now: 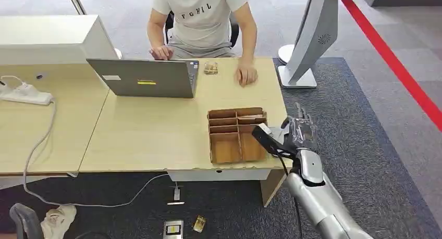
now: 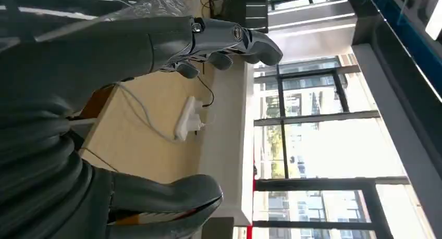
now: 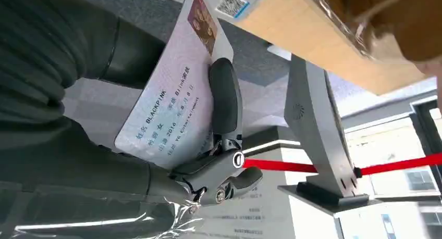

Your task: Pass the card to the sensor for recognition and then transmit it.

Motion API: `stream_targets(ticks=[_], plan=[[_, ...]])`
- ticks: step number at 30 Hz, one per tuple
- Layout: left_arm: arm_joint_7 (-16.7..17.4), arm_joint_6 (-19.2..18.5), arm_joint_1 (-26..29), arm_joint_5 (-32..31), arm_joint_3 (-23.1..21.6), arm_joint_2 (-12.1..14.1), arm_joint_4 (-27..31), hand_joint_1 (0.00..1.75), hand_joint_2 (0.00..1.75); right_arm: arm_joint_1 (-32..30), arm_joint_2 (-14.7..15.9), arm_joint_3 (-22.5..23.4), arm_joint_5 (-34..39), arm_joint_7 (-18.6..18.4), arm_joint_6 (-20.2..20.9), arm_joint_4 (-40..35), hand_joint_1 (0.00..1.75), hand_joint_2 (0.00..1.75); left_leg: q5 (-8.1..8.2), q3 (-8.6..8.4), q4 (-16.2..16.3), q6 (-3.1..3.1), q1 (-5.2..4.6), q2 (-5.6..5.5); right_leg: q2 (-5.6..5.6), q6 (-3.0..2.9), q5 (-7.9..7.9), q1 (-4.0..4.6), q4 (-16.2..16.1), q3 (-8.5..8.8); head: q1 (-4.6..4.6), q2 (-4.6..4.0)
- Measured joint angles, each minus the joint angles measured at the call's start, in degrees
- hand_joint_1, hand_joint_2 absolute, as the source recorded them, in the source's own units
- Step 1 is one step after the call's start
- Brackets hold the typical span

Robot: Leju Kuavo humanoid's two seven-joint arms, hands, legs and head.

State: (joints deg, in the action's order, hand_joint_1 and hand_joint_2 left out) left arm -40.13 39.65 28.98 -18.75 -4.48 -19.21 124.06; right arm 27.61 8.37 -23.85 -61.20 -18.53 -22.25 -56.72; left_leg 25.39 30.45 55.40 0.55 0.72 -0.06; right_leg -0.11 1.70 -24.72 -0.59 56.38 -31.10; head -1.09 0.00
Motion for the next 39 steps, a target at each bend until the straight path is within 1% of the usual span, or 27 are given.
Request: stream_targets(ticks=[5,8,12,17,23,28,32,39], plan=[[0.0,0.0,-0.1,0.2,0.0,0.0,0.0,0.00,1.75,0.3,0.6,0.0,-0.2,-1.4,0.5,-5.3,1.75,1.75,0.00,0.02,0.0,-0.01,-0.02,-0.01,0.00,0.00,0.00,0.00,0.0,-0.02,0.00,0.00],[0.0,0.0,-0.1,0.4,0.1,0.1,0.0,0.00,1.75,0.9,1.1,0.2,0.7,-2.5,0.2,-7.5,1.75,1.75,-0.01,0.02,0.0,-0.02,-0.02,-0.01,0.00,0.01,0.01,0.00,0.0,-0.02,0.00,0.00],[0.0,0.0,-0.1,0.9,0.2,0.1,0.0,0.00,1.75,2.0,1.7,1.0,2.1,-2.8,-0.2,-10.1,1.75,1.75,-0.02,0.02,0.0,-0.02,-0.02,-0.01,0.00,0.01,0.01,-0.01,0.0,-0.02,0.00,0.00],[0.0,0.0,-0.4,2.8,0.3,0.2,0.0,0.00,1.75,3.9,1.8,1.0,-0.1,-3.2,1.3,-12.4,1.75,1.75,-0.01,0.07,0.0,-0.02,-0.02,-0.01,0.00,0.01,0.01,-0.01,0.0,-0.02,0.00,0.00],[0.0,0.0,-0.8,3.6,0.4,0.7,0.0,0.00,1.75,6.6,0.1,0.3,-5.4,-4.6,4.1,-12.8,1.75,1.75,-0.02,0.09,0.0,-0.02,0.00,-0.03,-0.01,0.00,0.00,0.00,0.0,-0.03,0.00,0.00],[0.0,0.0,-1.1,4.3,0.6,0.8,0.0,0.00,1.75,8.7,-1.8,-0.6,-7.8,-5.2,4.4,-11.9,1.75,1.75,-0.02,0.11,0.0,-0.02,-0.01,-0.04,-0.01,0.00,0.00,0.01,0.0,-0.05,-0.02,0.00],[0.0,0.0,-1.1,4.6,0.8,0.8,0.0,0.00,1.75,10.0,-3.6,-1.6,-8.6,-5.2,4.1,-10.5,1.75,1.75,-0.02,0.15,0.0,-0.02,-0.01,-0.04,-0.01,0.01,0.00,0.01,0.0,-0.05,-0.02,0.00],[0.0,0.0,-1.1,4.0,0.9,0.8,0.0,0.00,1.75,12.1,-7.3,-3.3,-8.8,-4.3,1.4,-5.2,1.75,1.75,-0.02,0.15,0.0,-0.02,-0.01,-0.05,-0.03,0.01,0.00,0.01,0.0,-0.08,0.00,0.00]])
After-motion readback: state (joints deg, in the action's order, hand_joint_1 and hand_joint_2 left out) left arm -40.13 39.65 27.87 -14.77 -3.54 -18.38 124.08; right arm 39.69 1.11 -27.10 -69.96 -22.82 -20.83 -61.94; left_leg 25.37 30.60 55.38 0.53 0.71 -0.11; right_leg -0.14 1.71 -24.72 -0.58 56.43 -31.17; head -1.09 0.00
